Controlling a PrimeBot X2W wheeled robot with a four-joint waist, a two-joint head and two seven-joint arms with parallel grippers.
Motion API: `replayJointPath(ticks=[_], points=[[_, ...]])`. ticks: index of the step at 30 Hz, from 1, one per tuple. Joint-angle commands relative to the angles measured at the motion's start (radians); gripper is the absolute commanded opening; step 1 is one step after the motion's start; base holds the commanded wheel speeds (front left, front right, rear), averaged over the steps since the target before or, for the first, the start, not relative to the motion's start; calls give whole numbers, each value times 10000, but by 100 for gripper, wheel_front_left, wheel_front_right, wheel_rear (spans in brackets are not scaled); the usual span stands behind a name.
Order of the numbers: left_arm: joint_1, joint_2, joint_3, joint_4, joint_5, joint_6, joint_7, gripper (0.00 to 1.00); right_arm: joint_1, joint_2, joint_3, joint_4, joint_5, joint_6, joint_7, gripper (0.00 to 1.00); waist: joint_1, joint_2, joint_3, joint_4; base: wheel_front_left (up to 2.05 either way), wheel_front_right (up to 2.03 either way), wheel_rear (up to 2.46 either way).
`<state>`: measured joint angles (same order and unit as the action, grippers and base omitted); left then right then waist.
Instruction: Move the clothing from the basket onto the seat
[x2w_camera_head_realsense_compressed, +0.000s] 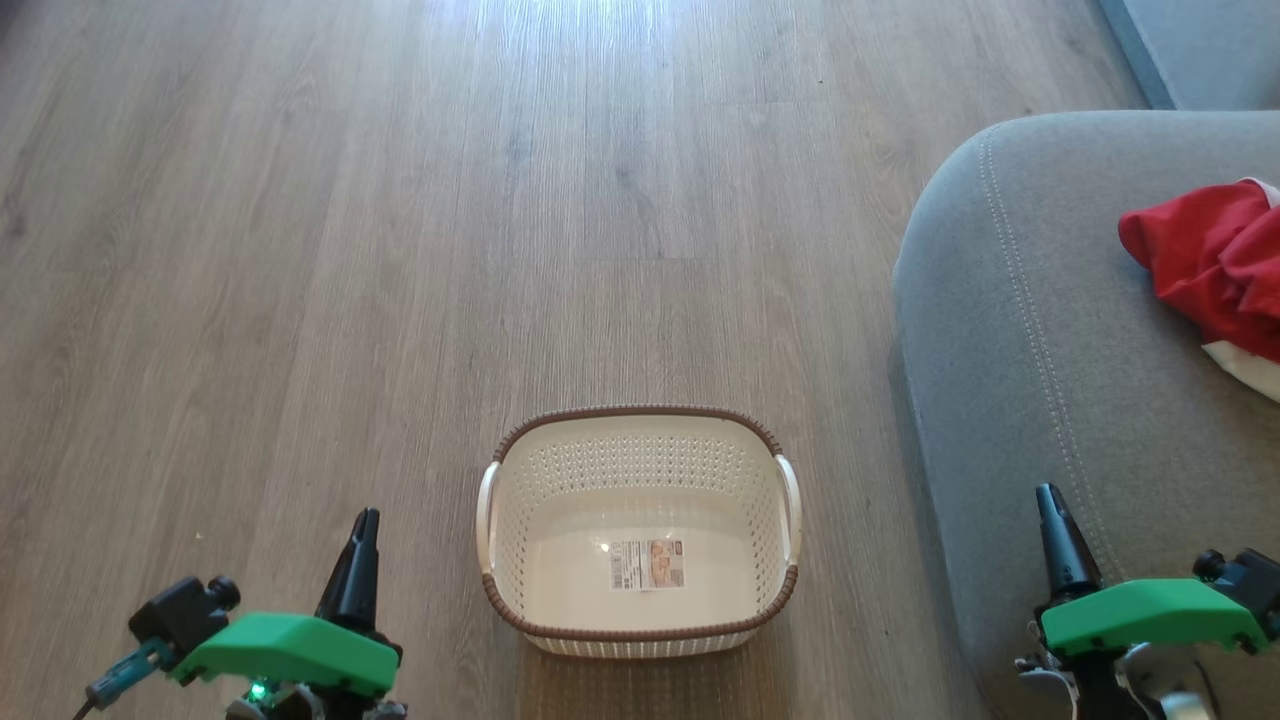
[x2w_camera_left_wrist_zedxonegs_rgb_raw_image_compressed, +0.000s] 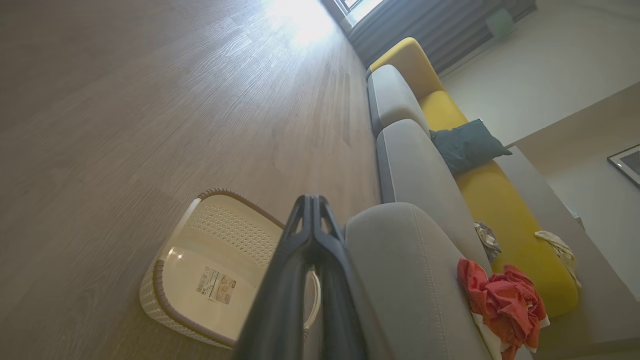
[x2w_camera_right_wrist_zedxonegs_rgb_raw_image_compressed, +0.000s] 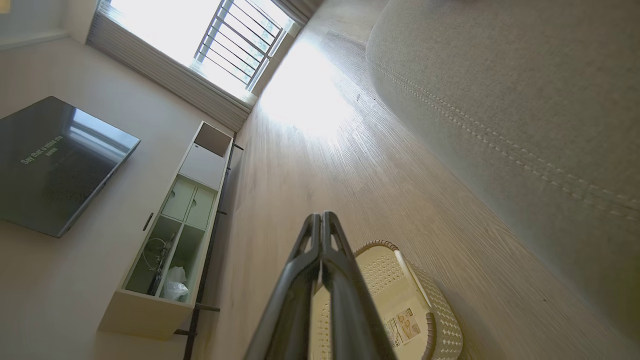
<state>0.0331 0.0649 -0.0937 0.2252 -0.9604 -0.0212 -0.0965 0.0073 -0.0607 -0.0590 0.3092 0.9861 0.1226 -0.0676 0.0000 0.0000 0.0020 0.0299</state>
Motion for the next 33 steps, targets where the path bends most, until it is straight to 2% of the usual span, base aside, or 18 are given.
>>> replayJointPath(ticks=[1, 33], points=[[-584, 126, 293, -267, -239, -86, 35, 0, -552, 18, 37, -382, 238, 43, 75, 0, 0, 0, 0, -4, 0, 0, 0], [-1025, 144, 1050, -19, -3915, -648, 995, 0, -887, 66, -296, -528, 3570, 64, 1046, 0, 0, 0, 6, -168, 0, 0, 0]])
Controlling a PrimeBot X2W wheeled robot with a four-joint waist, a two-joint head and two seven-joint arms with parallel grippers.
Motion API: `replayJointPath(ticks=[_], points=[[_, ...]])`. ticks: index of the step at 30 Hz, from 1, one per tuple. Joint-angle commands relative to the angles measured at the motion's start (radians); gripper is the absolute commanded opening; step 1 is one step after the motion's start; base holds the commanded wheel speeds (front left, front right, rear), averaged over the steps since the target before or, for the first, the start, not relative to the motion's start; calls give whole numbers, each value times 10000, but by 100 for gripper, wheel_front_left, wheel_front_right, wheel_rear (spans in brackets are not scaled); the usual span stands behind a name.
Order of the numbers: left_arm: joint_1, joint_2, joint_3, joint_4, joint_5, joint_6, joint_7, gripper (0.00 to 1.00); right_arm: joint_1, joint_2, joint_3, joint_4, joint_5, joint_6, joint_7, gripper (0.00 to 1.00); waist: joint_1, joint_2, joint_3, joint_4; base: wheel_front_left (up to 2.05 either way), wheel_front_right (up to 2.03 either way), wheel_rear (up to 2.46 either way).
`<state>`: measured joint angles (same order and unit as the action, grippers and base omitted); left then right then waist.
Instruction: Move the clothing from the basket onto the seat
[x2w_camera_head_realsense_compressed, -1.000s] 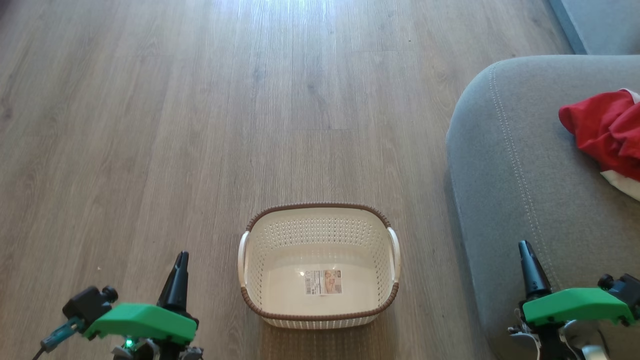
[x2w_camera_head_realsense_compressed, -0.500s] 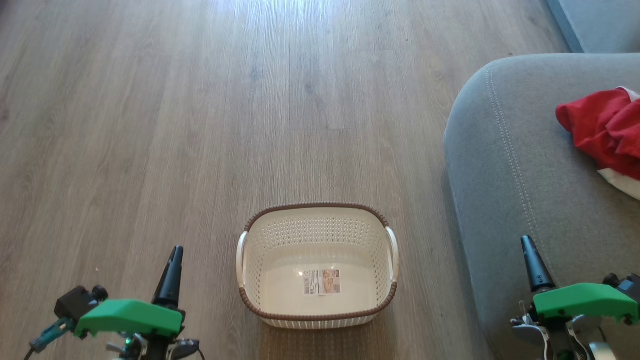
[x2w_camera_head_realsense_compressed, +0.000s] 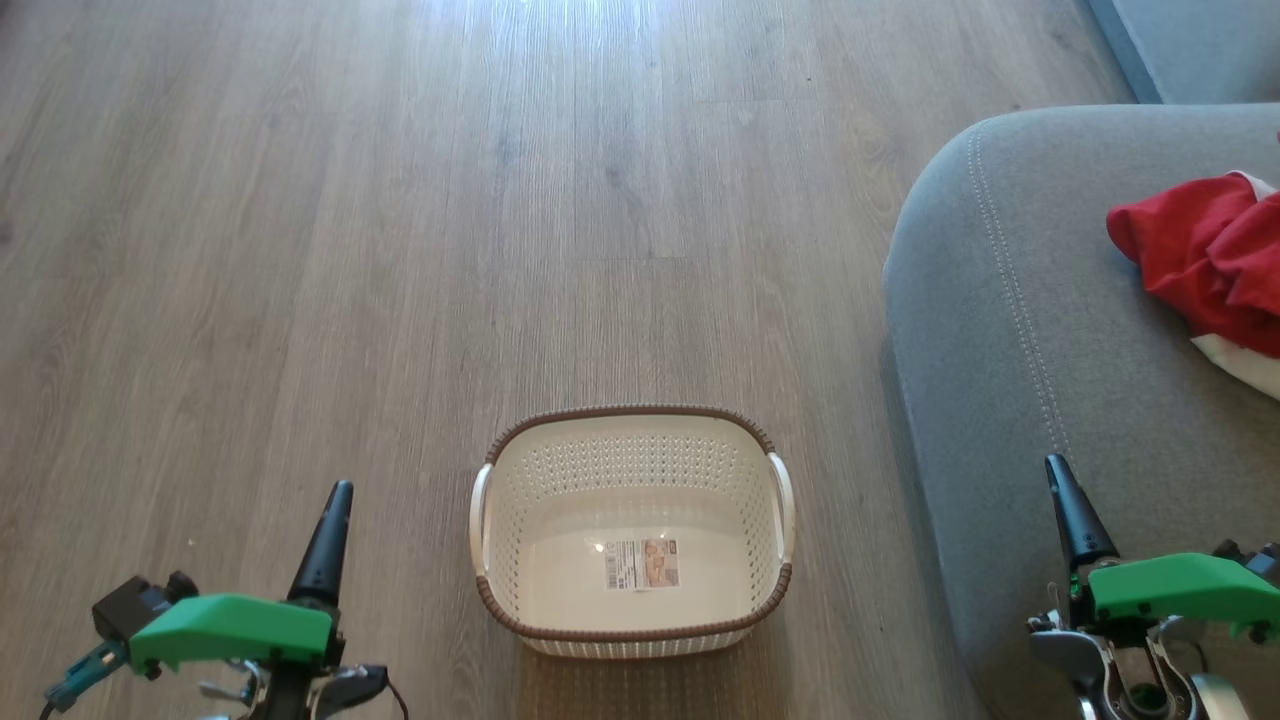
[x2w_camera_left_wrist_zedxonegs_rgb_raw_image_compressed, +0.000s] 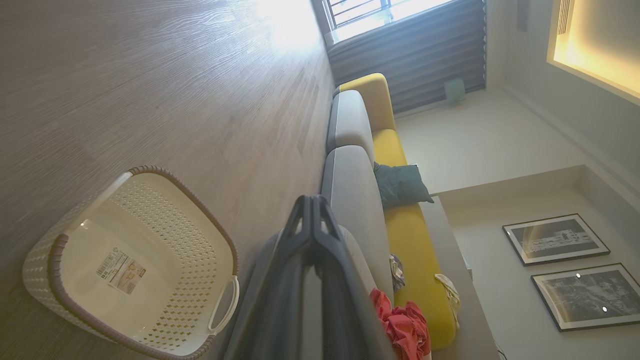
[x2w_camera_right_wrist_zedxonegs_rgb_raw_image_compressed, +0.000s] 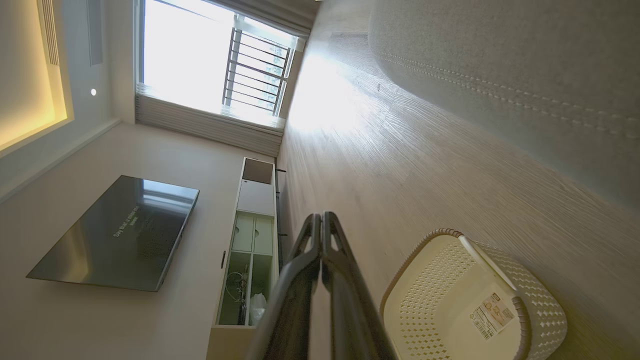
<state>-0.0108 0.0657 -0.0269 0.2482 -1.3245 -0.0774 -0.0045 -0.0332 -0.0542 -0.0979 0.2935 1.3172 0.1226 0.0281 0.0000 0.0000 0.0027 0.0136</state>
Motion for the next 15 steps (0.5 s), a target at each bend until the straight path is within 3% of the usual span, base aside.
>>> replayJointPath(ticks=[1, 15], points=[[-586, 136, 382, -249, -274, -87, 74, 0, -481, 1, 94, -371, 258, 64, 89, 0, 0, 0, 0, -6, 0, 0, 0], [-775, 131, 722, -142, -1816, -325, 496, 0, -624, 21, -47, -433, 1670, 73, 500, 0, 0, 0, 2, -75, 0, 0, 0]])
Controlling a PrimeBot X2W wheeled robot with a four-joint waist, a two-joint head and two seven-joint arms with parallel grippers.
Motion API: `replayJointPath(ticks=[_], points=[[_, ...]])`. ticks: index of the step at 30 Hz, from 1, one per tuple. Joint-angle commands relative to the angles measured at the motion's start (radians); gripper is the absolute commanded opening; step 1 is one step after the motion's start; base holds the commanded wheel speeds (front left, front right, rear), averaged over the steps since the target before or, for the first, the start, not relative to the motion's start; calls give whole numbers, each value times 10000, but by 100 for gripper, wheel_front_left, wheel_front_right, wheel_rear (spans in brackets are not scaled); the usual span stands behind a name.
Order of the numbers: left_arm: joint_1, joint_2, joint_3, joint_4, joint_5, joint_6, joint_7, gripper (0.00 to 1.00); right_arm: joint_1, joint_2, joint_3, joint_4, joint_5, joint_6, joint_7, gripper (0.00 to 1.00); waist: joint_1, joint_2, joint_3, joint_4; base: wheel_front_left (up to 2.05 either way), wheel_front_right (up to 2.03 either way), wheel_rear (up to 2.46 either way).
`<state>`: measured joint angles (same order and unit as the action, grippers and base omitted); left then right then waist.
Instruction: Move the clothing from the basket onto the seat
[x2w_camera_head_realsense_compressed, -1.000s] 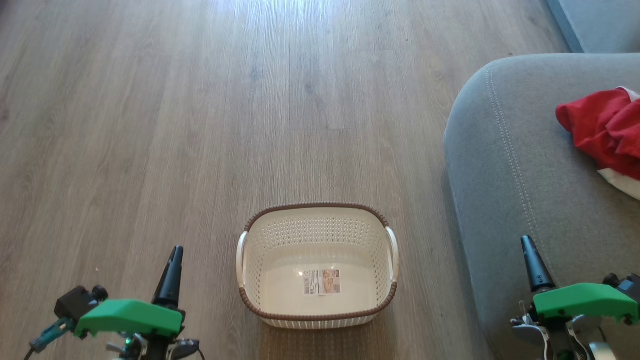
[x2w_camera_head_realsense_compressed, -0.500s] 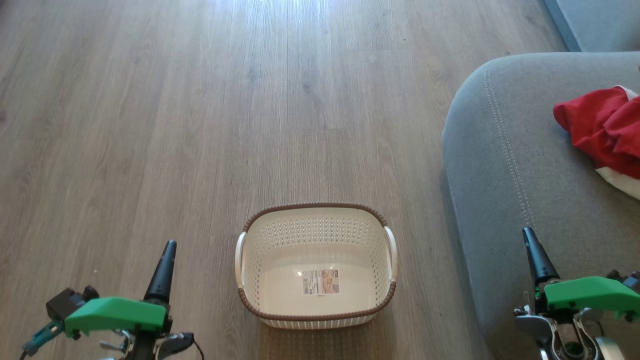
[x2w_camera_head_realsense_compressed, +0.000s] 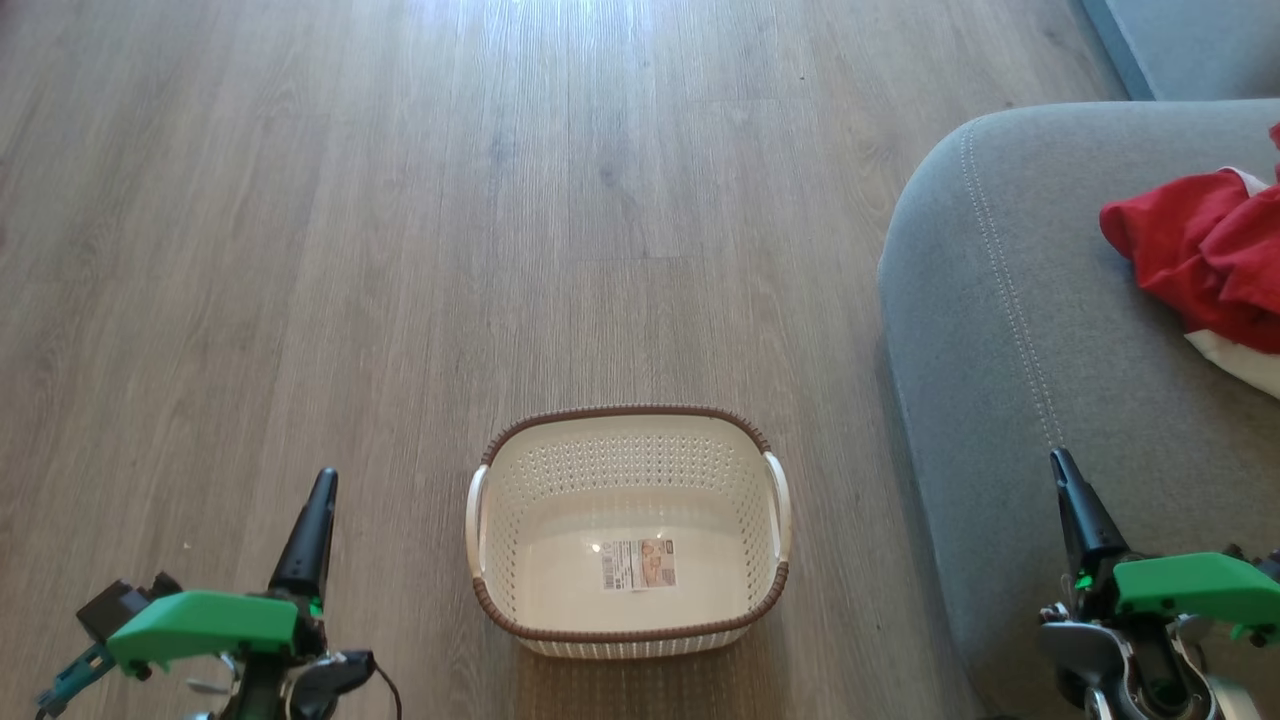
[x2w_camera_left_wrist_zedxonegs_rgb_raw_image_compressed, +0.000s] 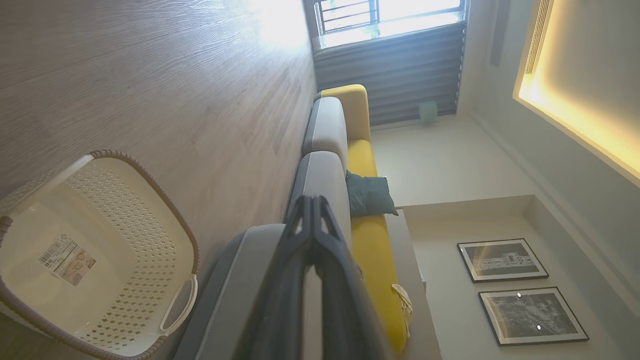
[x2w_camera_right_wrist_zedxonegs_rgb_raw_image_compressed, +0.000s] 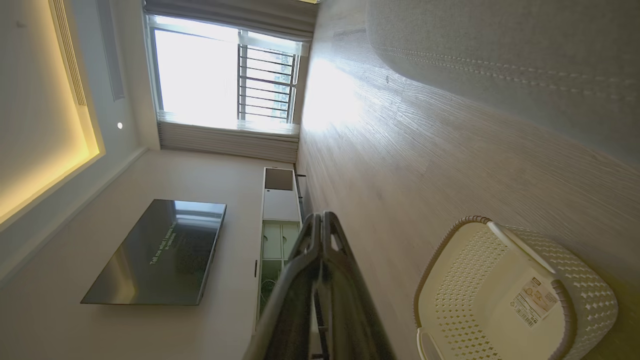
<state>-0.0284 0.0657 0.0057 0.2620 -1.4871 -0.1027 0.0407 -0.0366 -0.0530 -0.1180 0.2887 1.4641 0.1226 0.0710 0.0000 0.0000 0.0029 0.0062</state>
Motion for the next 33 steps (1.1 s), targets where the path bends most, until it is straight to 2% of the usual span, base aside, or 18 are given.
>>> replayJointPath(ticks=[1, 12, 33], points=[[-612, 130, 420, -272, -300, -89, 74, 0, -600, 11, 144, -390, 302, 74, 100, 0, 0, 0, 0, -6, 0, 0, 0], [-761, 122, 693, -188, -1510, -276, 411, 0, -712, 27, 33, -439, 1413, 81, 424, 0, 0, 0, 2, -61, 0, 0, 0], [-770, 63, 781, -182, -1465, -280, 483, 0, -714, 28, 31, -439, 1435, 81, 431, 0, 0, 0, 2, -62, 0, 0, 0]])
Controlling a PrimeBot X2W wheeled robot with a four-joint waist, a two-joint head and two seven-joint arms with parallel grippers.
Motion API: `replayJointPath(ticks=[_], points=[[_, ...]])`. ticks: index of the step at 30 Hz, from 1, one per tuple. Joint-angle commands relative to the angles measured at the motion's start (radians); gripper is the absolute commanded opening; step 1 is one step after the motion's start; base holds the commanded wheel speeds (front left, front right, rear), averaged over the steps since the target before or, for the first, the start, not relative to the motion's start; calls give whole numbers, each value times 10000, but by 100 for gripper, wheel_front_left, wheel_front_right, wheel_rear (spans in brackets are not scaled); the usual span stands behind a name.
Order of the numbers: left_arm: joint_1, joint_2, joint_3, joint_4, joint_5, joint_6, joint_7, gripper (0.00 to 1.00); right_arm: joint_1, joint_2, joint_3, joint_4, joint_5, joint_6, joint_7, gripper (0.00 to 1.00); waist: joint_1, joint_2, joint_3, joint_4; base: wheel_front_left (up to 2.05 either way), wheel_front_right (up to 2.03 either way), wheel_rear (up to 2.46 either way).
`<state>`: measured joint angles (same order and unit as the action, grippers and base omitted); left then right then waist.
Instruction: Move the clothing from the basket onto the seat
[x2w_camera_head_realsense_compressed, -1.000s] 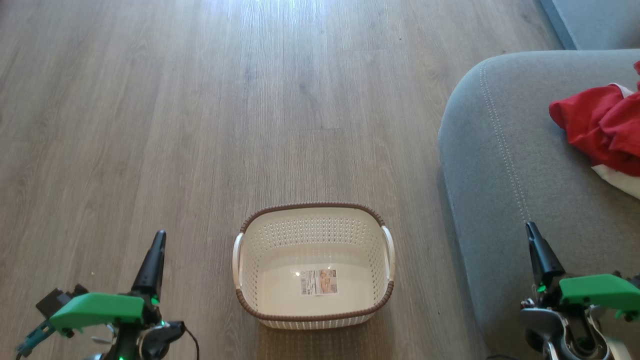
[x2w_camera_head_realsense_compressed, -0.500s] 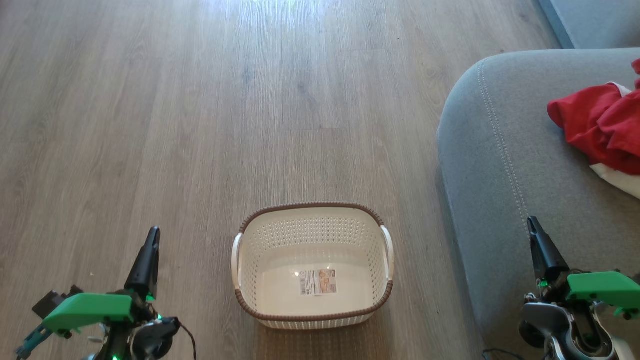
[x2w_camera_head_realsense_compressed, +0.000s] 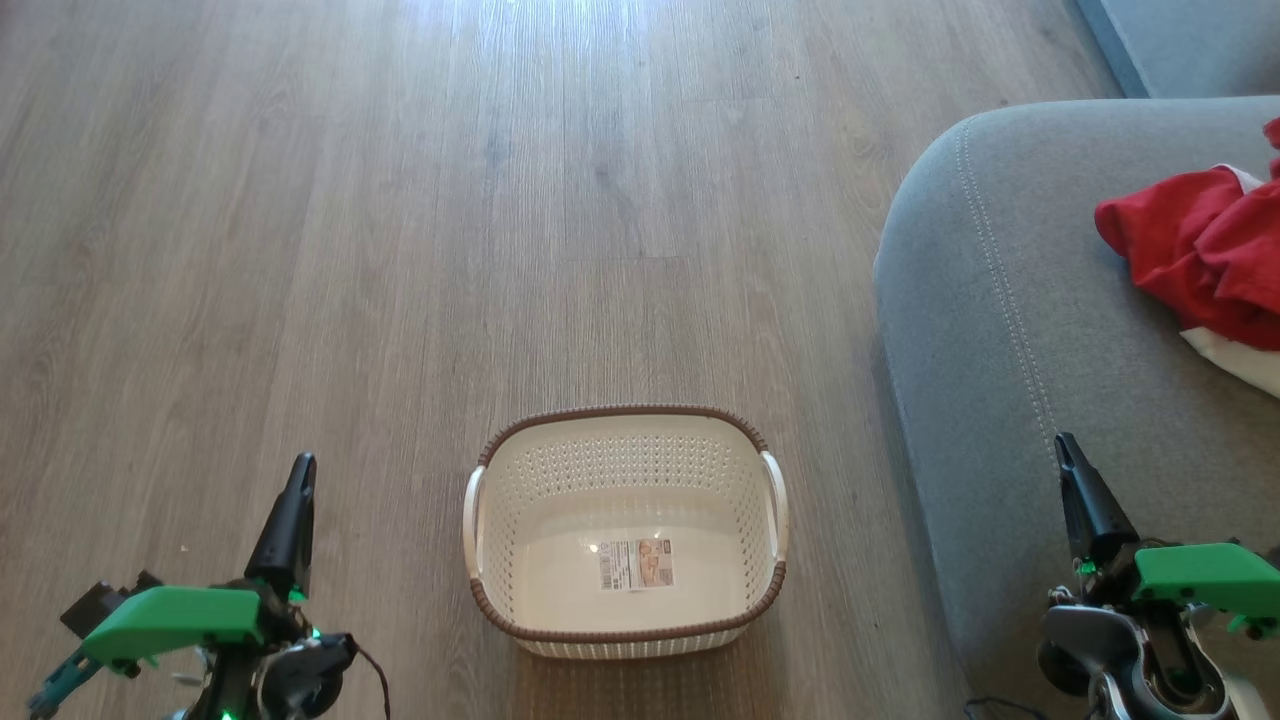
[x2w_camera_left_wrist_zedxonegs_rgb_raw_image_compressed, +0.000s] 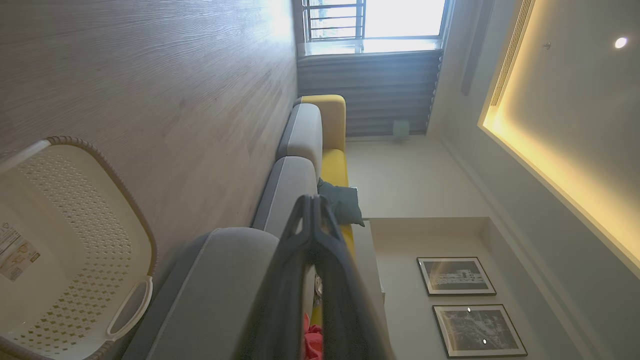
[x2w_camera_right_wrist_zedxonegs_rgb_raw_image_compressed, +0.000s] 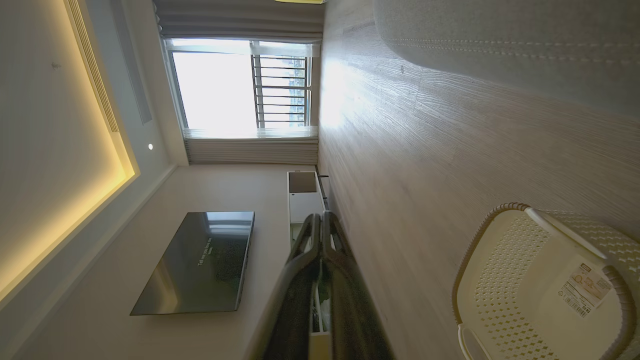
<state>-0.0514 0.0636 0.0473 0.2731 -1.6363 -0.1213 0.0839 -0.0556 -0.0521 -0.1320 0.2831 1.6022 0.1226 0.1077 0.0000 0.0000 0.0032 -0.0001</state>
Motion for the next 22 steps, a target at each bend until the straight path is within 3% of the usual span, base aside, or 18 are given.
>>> replayJointPath(ticks=[1, 22], points=[[-540, 82, 368, -293, 30, -94, 55, 0, -524, 18, 171, -384, 55, 81, 64, 0, 0, 0, 0, 1, 0, 0, 0], [-546, 32, 439, -289, 89, -94, 111, 0, -524, 18, 175, -384, 58, 81, 61, 0, 0, 0, 0, 1, 0, 0, 0]])
